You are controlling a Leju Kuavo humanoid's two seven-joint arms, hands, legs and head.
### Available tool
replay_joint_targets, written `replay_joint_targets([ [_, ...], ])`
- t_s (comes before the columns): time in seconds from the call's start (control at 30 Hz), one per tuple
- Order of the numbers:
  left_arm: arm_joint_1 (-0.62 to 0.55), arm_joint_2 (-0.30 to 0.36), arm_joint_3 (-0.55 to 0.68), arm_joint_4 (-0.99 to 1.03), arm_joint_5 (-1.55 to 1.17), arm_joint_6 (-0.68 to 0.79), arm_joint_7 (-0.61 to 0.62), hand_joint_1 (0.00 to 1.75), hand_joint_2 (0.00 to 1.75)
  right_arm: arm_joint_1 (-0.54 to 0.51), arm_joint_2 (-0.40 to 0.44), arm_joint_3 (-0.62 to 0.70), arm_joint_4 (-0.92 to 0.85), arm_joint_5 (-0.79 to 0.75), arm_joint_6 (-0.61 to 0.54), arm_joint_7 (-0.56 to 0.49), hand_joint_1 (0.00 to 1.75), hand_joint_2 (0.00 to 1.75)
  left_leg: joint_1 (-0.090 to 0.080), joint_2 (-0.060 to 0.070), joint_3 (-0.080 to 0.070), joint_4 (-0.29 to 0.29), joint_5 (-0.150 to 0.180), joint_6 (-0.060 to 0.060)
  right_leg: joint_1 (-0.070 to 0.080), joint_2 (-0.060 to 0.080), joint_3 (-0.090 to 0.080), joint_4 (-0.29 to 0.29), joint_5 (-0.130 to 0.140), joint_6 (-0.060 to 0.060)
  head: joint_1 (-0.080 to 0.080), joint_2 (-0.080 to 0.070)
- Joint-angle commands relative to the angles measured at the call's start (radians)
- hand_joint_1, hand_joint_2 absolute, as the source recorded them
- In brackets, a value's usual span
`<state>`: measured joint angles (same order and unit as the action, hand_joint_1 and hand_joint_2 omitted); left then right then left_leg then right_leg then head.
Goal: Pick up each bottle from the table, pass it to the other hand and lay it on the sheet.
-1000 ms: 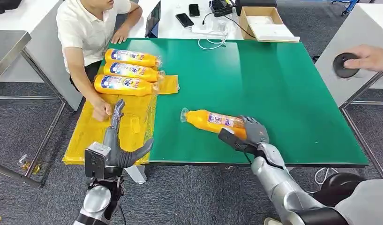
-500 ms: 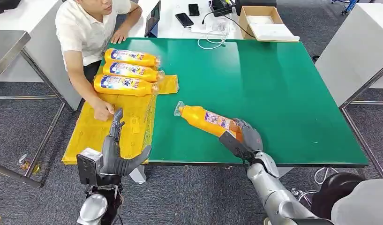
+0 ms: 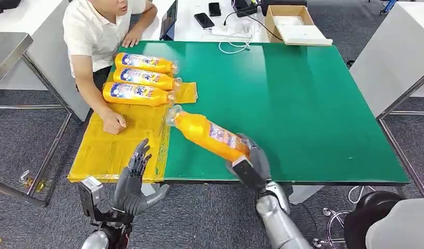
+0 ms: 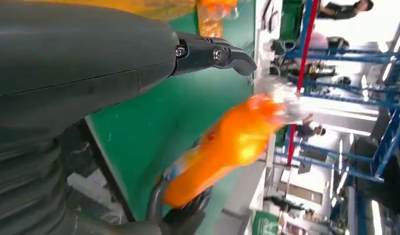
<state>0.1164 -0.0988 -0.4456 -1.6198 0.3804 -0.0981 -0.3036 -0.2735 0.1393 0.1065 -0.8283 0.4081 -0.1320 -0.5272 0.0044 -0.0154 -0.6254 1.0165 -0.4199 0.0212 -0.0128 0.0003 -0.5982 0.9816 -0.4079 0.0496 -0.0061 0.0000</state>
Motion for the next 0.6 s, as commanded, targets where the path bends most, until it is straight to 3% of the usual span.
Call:
replay_joint_targets([
  [0.03,0.015,0.025,0.032,-0.028,0.044,-0.024,-0.003,0.0,1.75,0.095,0.066,0.231,-0.198,-0.039,-0.015,-0.017,1.75,1.75,0.0,0.004,0.003,0.0,-0.002,-0.001,0.0,0.003,0.002,0.0,-0.001,-0.002,0.0,0.0],
  [0.43,0.037,0.014,0.031,-0.064,0.005,0.008,-0.04,0.0,1.75,0.119,0.073,0.305,-0.208,-0.079,-0.071,-0.027,1.75,1.75,0.0,0.002,0.003,-0.001,-0.002,-0.001,0.0,0.001,0.003,0.0,-0.001,-0.002,0.0,0.0],
  [0.6,-0.035,-0.008,-0.002,-0.019,0.012,-0.026,-0.063,0.0,1.75,0.098,0.067,0.396,-0.196,-0.117,-0.029,-0.043,1.75,1.75,0.0,0.003,0.006,0.0,-0.003,-0.002,0.0,0.002,0.005,0.0,-0.002,-0.003,0.0,0.0],
])
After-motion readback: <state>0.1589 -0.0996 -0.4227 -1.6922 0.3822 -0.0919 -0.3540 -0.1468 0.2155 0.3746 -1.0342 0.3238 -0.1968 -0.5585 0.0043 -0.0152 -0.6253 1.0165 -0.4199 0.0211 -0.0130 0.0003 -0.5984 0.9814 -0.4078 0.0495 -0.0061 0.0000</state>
